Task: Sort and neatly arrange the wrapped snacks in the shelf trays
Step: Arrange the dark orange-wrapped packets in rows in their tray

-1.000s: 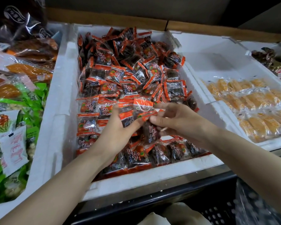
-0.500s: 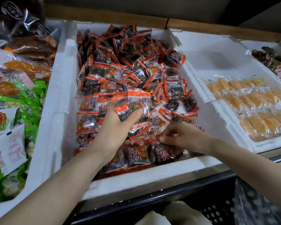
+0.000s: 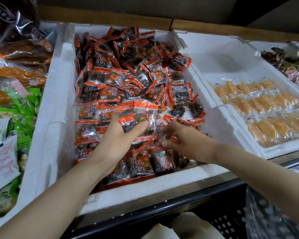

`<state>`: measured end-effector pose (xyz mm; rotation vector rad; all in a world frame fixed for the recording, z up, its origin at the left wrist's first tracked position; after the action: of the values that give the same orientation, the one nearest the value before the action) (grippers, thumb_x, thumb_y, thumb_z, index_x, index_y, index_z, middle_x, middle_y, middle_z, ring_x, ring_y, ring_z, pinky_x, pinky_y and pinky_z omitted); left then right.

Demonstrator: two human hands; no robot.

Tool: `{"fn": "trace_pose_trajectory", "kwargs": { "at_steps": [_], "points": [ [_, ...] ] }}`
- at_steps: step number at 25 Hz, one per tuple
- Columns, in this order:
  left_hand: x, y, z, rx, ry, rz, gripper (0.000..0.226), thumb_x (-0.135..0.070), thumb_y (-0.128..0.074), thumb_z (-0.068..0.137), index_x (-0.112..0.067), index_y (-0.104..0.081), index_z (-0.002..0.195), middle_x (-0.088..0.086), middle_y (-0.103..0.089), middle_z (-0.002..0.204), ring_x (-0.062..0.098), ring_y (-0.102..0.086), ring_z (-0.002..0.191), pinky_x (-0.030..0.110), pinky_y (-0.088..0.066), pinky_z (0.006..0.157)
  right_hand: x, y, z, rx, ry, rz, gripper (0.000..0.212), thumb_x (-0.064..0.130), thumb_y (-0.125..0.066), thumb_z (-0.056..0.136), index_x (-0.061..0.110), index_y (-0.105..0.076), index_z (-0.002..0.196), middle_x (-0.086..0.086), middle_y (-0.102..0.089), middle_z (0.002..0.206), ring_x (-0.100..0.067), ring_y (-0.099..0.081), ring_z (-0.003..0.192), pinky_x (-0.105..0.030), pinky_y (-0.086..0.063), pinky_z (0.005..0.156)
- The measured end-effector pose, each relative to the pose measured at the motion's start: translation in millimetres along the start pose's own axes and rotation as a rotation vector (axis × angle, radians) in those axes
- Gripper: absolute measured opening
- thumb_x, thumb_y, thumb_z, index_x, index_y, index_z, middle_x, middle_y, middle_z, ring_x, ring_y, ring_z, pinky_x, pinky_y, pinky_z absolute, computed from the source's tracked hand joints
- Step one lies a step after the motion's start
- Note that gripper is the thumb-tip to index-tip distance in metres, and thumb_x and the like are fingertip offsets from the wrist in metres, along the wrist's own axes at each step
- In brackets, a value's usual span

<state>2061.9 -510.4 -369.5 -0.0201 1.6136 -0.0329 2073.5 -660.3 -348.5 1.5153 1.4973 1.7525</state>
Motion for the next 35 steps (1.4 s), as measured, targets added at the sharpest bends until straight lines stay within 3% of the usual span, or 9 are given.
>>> {"fn": "trace_pose_trajectory", "kwargs": {
  "at_steps": [4,8,10,13,16,19,26,30,35],
  "points": [
    [-2.6,-20.2,-4.8,0.124,-0.002,0.009,0.114,-0.065,-0.082,0.049,-0.037,-0.026,0.144,-0.009,-0.055,0.135,0.013,-0.049,0.126,0.049,-0.03,0.111,7.7,37.0,-16.2,-0.196,0.008,0.575,0.034,0.039,-0.058,0.083,0.027,-0.05,0.114,0.011,-0.06,0.093,0.001,-0.061,0.076,-0.023,-0.051,0.074],
    [-13.8,-50.9,-14.6,0.231,0.001,0.032,0.082,-0.057,-0.066,0.063,-0.03,-0.041,0.137,-0.014,-0.064,0.122,0.009,-0.053,0.121,0.047,-0.033,0.11,12.0,40.1,-20.0,-0.162,0.053,0.586,0.006,0.022,-0.066,0.082,0.017,-0.064,0.084,-0.002,-0.065,0.074,-0.015,-0.058,0.068,-0.031,-0.048,0.065],
    [-18.5,-51.9,-7.7,0.213,0.019,-0.025,0.073,-0.058,-0.062,0.069,-0.027,-0.044,0.133,-0.011,-0.067,0.116,0.015,-0.052,0.123,0.054,-0.029,0.111,-7.7,53.0,-19.1,-0.189,-0.006,0.624,0.012,0.024,-0.063,0.083,0.013,-0.064,0.076,0.001,-0.064,0.066,-0.015,-0.055,0.063,-0.029,-0.044,0.06],
    [-22.6,-42.8,11.4,0.118,0.043,-0.112,0.11,-0.074,-0.072,0.051,-0.029,-0.032,0.143,0.003,-0.053,0.138,0.024,-0.044,0.132,0.058,-0.028,0.11,-31.9,73.6,-17.1,-0.235,-0.003,0.374,0.015,0.022,-0.061,0.085,0.014,-0.06,0.072,0.001,-0.061,0.068,-0.012,-0.054,0.062,-0.027,-0.042,0.063],
    [-19.4,-46.2,20.0,0.1,0.026,-0.159,0.106,-0.067,-0.068,0.061,-0.031,-0.02,0.148,-0.001,-0.035,0.151,0.02,-0.03,0.14,0.062,-0.018,0.112,-35.8,30.4,-9.4,0.035,0.034,0.04,0.011,0.025,-0.063,0.087,0.017,-0.062,0.078,0.008,-0.06,0.072,0.0,-0.053,0.064,-0.012,-0.038,0.059],
    [-8.0,-54.2,20.7,0.147,0.042,-0.137,0.11,-0.072,-0.068,0.057,-0.037,-0.018,0.148,-0.005,-0.029,0.154,0.019,-0.027,0.141,0.062,-0.015,0.113,-34.7,9.8,-2.5,0.114,0.072,-0.096,0.01,0.023,-0.061,0.09,0.014,-0.059,0.085,0.006,-0.056,0.073,-0.009,-0.052,0.068,-0.016,-0.038,0.061],
    [-0.5,-54.9,21.2,0.163,0.049,-0.129,0.117,-0.077,-0.07,0.052,-0.039,-0.016,0.148,-0.007,-0.024,0.156,0.018,-0.025,0.142,0.06,-0.016,0.113,-43.5,7.7,-0.7,0.145,0.054,-0.129,0.007,0.02,-0.06,0.09,0.013,-0.061,0.093,-0.001,-0.063,0.088,-0.012,-0.056,0.077,-0.02,-0.043,0.069],
    [1.6,-56.5,18.5,0.182,0.065,-0.113,0.112,-0.073,-0.067,0.061,-0.034,-0.012,0.15,-0.009,-0.018,0.158,0.015,-0.017,0.145,0.055,-0.009,0.114,-52.6,7.4,-2.8,0.122,-0.031,0.073,0.012,0.018,-0.056,0.093,0.007,-0.057,0.089,0.0,-0.057,0.074,-0.012,-0.058,0.065,-0.015,-0.049,0.057],
    [7.4,-60.5,18.0,0.211,0.099,-0.058,0.118,-0.082,-0.068,0.052,-0.036,-0.018,0.149,-0.006,-0.025,0.156,0.017,-0.028,0.141,0.06,-0.016,0.113,-53.0,-4.3,-4.6,0.193,-0.068,0.094,0.012,0.017,-0.053,0.095,0.008,-0.053,0.087,-0.003,-0.058,0.073,-0.02,-0.063,0.065,-0.02,-0.053,0.056]
  ]
}}
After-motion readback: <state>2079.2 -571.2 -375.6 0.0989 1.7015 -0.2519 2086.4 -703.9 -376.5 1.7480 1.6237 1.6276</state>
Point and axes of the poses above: each hand's wrist, its own z-axis towards the middle knuckle, its own y-axis out of the back of the hand, x = y × z, the point moved 10 cm from there along z, towards the middle knuckle
